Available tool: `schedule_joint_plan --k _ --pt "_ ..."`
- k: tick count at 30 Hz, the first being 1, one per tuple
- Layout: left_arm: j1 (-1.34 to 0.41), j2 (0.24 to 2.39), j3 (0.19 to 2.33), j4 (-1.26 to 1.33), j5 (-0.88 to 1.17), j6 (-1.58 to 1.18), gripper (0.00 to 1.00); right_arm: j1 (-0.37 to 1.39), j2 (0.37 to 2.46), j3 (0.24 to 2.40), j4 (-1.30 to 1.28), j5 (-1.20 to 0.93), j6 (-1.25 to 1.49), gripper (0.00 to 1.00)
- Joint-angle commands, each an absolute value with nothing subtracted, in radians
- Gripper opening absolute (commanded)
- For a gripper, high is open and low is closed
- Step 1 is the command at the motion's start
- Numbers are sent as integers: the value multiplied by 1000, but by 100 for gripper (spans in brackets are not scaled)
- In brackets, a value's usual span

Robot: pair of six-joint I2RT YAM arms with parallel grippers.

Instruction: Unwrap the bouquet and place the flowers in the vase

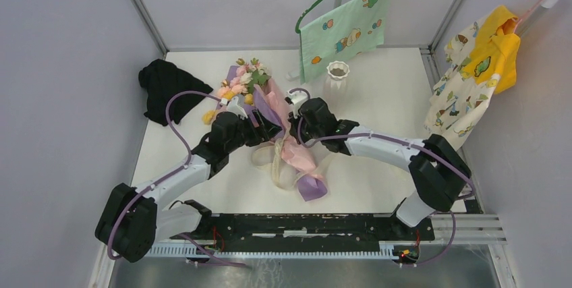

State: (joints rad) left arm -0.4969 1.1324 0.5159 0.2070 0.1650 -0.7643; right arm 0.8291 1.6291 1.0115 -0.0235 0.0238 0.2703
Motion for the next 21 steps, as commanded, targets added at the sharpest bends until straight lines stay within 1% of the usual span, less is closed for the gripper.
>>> schedule_joint_plan --k 1,8,10,12,13,15,16,19,21 --pt "-502 1164 507 268 175 -739 81 828 1507 988 22 38 290 0" --pt "-501 1223 477 397 253 -795 80 827 1409 940 14 67 303 0" --pt "-500 1232 479 409 261 -803 80 826 1406 949 -44 114 310 0" --pt "-502 1238 482 410 264 -804 80 828 1416 966 -114 162 311 8" --pt "-501 1240 484 408 263 -803 80 828 1413 964 -127 176 302 17" --pt "-500 1237 490 400 256 -798 80 828 1403 956 -135 195 290 24" --pt "-500 1235 495 390 250 -794 80 828 1396 958 -142 195 285 30" --pt "-500 1225 516 336 220 -776 80 834 1386 972 -154 182 269 38" --pt "-500 1212 532 299 190 -760 80 842 1392 978 -157 173 260 39"
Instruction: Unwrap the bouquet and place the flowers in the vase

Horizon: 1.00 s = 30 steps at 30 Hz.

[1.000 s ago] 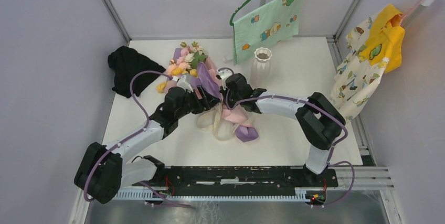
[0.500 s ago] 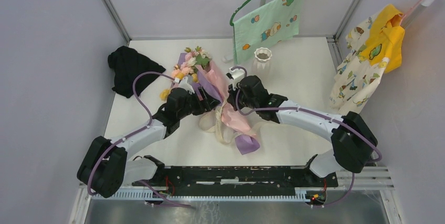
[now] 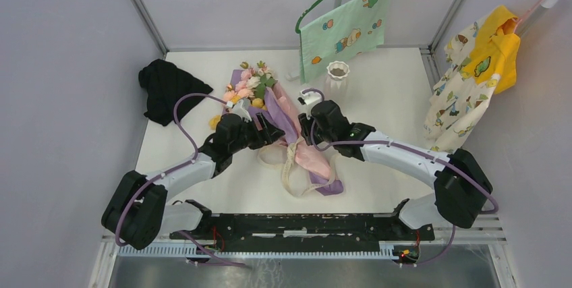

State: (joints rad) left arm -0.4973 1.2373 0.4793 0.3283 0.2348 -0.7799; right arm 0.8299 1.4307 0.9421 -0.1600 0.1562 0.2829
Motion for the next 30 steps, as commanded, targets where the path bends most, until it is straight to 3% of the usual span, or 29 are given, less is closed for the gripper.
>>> schedule_joint_plan --k 1,3,10,20,30 --pt "-500 1206 540 281 174 -751 80 843 1403 982 -163 156 260 35" --pt "-500 1206 565 244 137 -735 80 844 1427 986 -170 122 276 31" --pt "-501 1308 642 266 102 -718 80 847 1490 937 -66 3 369 32" --pt "-499 1549 721 316 75 -717 78 846 1460 845 -8 -13 446 51" --pt "-501 1689 752 302 77 -746 77 838 1481 802 214 21 497 49"
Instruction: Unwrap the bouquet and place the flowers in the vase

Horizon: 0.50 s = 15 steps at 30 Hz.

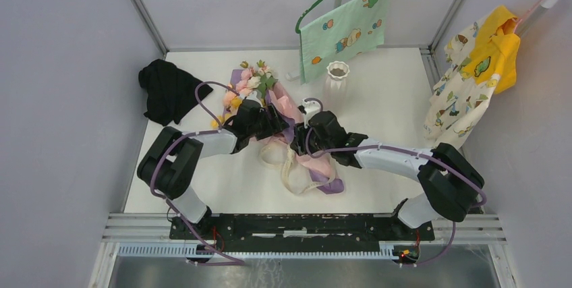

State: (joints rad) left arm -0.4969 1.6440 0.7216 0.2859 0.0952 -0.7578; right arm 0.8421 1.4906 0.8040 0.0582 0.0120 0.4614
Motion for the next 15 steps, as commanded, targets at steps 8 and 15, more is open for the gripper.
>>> schedule_joint_plan --k 8,15 --pt "-500 1732 749 310 88 -753 77 827 1572 833 264 17 527 46" --pt "-500 1737 750 305 91 -750 76 824 1510 766 248 19 540 45"
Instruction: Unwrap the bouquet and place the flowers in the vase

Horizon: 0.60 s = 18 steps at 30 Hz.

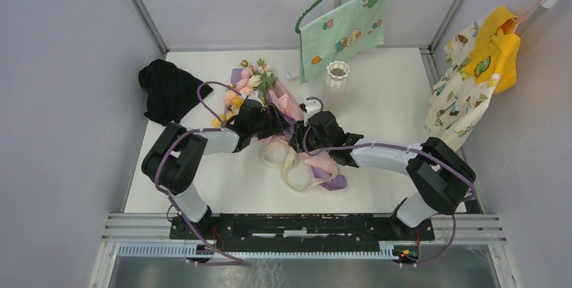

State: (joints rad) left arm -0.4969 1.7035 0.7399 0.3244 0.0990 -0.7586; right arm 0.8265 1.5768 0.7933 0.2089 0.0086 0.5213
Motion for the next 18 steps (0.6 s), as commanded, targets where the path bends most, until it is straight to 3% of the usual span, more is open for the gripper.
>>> schedule_joint_plan --k 1,8,18 --pt "-499 1739 752 305 94 -751 77 824 1487 746 244 20 540 45" --pt "-499 1755 760 306 106 -752 76 823 1375 634 241 63 556 49" --pt "-499 1751 752 306 106 -755 76 807 1470 676 297 86 543 49"
